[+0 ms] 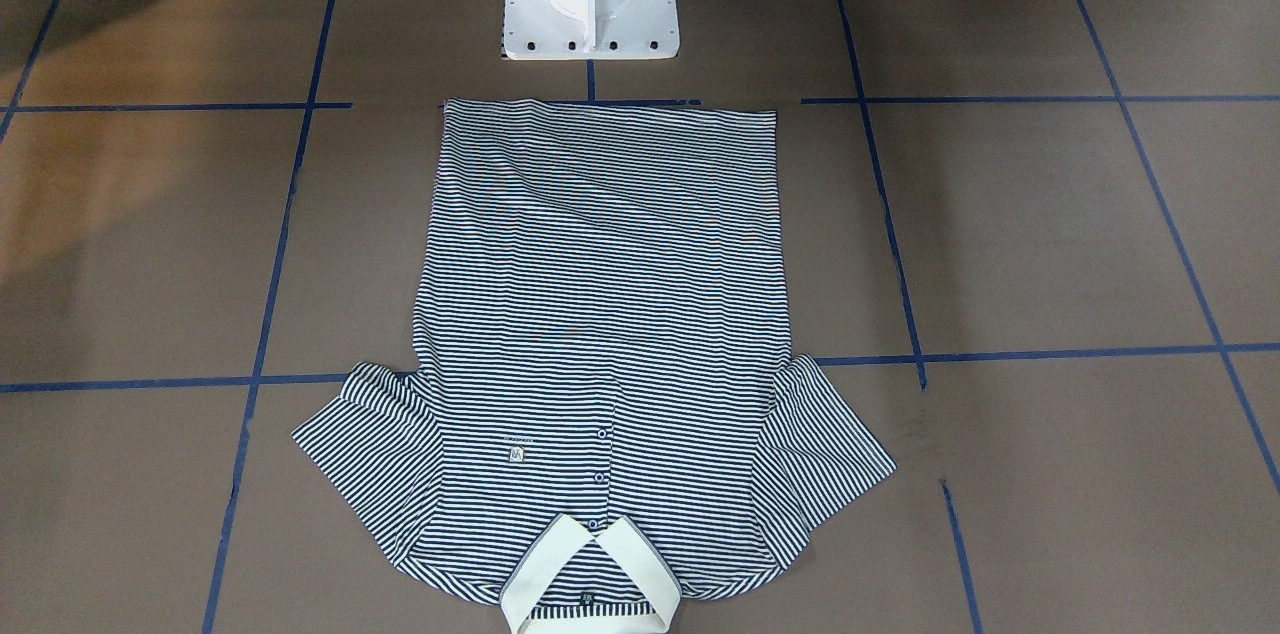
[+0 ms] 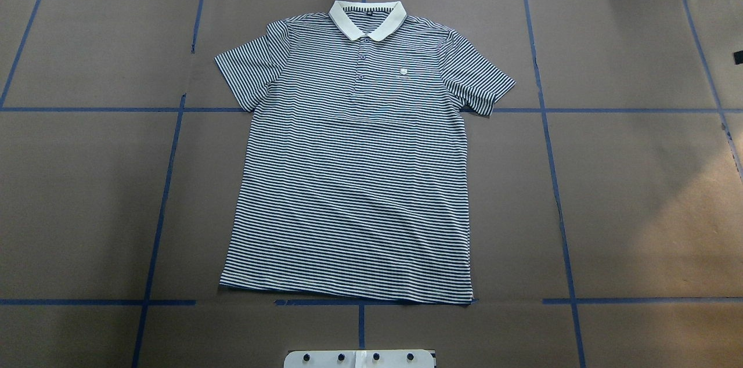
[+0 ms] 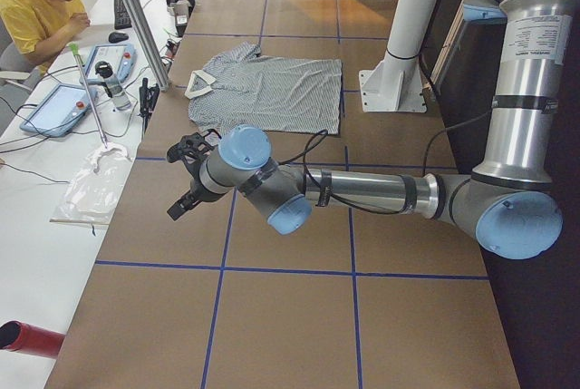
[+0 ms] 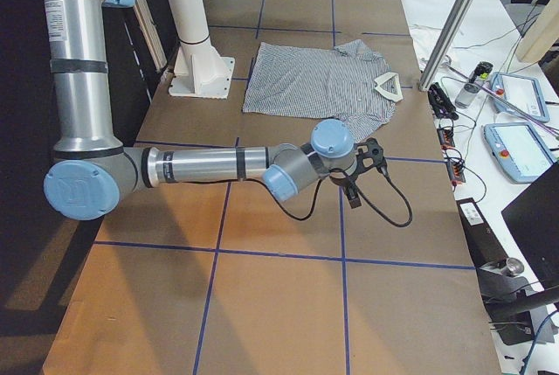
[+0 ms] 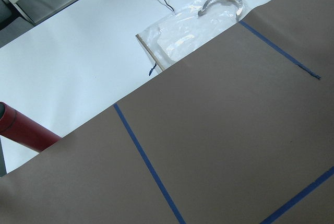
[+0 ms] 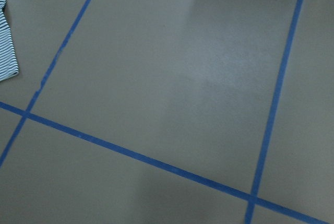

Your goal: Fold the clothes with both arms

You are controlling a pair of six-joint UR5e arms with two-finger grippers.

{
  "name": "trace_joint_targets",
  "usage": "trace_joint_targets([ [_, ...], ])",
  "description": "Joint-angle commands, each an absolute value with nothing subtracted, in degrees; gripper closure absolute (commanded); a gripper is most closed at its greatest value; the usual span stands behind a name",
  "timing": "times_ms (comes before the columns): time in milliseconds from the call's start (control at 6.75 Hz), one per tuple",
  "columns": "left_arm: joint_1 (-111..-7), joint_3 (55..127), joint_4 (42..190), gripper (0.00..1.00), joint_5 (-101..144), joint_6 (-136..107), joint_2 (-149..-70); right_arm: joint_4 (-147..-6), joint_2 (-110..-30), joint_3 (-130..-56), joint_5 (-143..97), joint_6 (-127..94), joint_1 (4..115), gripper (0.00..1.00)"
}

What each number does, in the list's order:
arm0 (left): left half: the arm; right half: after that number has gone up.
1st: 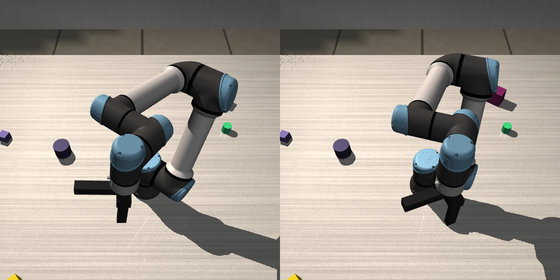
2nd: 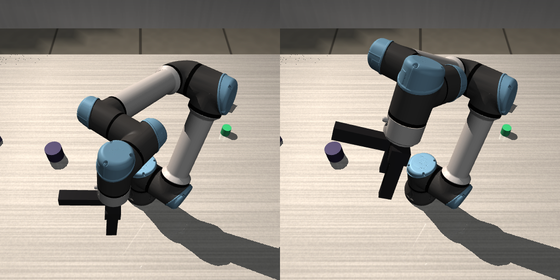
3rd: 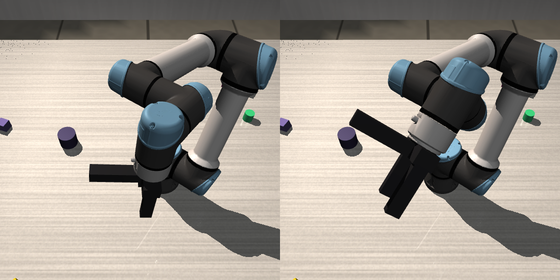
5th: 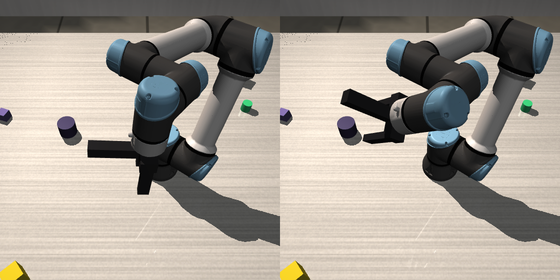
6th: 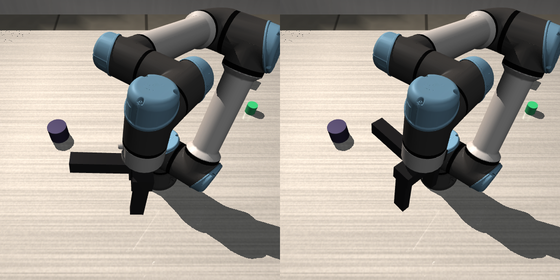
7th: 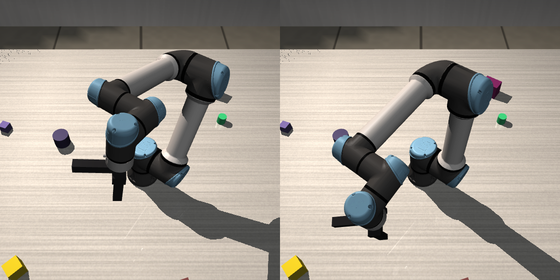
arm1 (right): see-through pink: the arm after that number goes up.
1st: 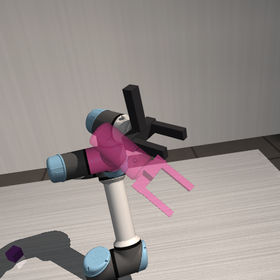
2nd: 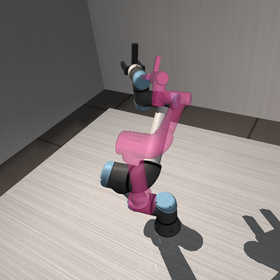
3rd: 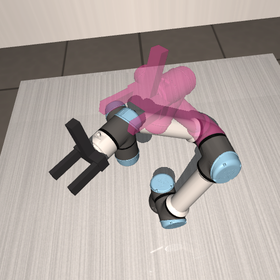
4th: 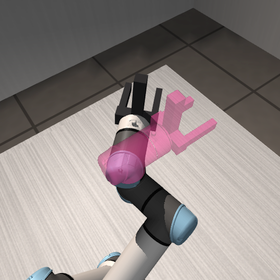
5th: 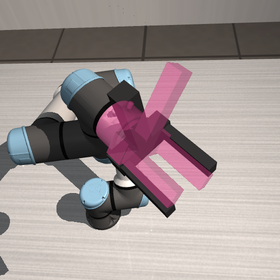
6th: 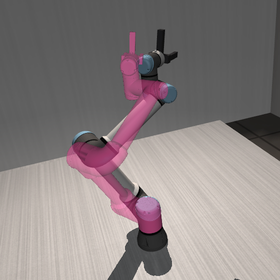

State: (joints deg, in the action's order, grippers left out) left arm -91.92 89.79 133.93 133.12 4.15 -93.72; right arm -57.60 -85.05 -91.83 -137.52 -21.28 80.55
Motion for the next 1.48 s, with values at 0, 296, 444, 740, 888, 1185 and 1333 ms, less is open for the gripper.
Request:
trace_joint_targets([
  [0, -91.58, 89.91, 134.12, 0.0, 133.24, 4.31, -93.78, -53.47, -77.55, -91.5, -123.58, -44.88, 66.61, 0.02],
  [296, -91.5, 89.82, 134.03, 0.0, 133.24, 4.39, -93.78, -52.65, -67.99, -86.7, -108.86, -62.09, 54.72, 0.22],
  [444, -91.32, 89.91, 134.12, 0.0, 133.24, 4.39, -93.69, -52.73, -65.16, -82.57, -106.02, -63.7, 51.54, 0.29],
  [740, -91.23, 89.83, 134.21, 0.0, 133.15, 4.39, -93.78, -52.56, -64.16, -78.15, -103.89, -63.54, 49.58, 0.37],
  [888, -91.14, 89.91, 134.21, 0.0, 133.15, 4.39, -93.78, -52.47, -62.68, -75.7, -103.45, -63.46, 49.31, 0.39],
  [1185, -91.14, 89.91, 134.21, 0.0, 133.15, 4.39, -93.78, -52.56, -62.4, -75.5, -102.31, -63.54, 47.64, 0.41],
  [1333, -91.23, 90.0, 134.21, 0.0, 133.15, 4.39, -93.78, -52.73, -62.49, -75.32, -101.96, -63.54, 46.85, 0.41],
])
